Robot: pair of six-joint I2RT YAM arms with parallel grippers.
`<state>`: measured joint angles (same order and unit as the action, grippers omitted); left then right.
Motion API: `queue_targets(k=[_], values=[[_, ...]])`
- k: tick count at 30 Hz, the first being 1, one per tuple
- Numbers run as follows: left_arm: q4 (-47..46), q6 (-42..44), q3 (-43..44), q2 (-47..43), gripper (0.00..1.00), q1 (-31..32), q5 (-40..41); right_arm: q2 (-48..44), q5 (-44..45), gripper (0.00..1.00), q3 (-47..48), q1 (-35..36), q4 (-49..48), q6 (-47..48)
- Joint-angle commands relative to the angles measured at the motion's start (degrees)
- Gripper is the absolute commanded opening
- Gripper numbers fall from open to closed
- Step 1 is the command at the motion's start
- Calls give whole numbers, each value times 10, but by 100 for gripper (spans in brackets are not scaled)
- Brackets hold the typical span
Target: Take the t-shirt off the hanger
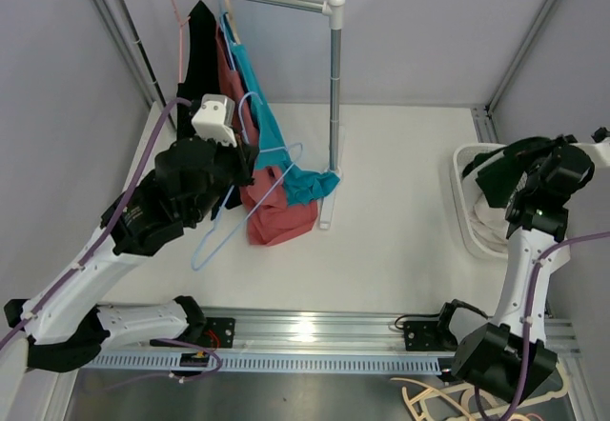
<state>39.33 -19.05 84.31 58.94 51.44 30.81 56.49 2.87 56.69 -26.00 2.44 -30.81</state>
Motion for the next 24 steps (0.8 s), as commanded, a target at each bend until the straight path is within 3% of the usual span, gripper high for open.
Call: queue_targets(k=[1,5,9,12,14,15,17,19,20,24], values=[[-3,10,61,11,1,-5,-28,34,46,0,3,11,66,-19],[-10,23,97,24,1,-4,-31,130,135,0,17,38,212,-45],[-14,37,134,47,1,-5,-5,137,154,0,-64,55,147,-57],[-14,48,171,65,1,-6,14,130,166,0,-48,55,161,-53],[-12,52,187,76,1,-9,14,127,182,13,0,54,199,-36],[-14,53,196,86,1,-10,15,124,187,24,15,54,209,-29],[-22,55,212,98,1,-13,17,106,200,34,52,54,230,-14],[-30,60,224,120,1,-13,28,90,207,64,69,55,240,0],[-34,61,238,129,1,-13,35,78,216,68,88,54,245,4],[-29,80,321,197,1,-13,93,58,214,70,132,56,263,24]])
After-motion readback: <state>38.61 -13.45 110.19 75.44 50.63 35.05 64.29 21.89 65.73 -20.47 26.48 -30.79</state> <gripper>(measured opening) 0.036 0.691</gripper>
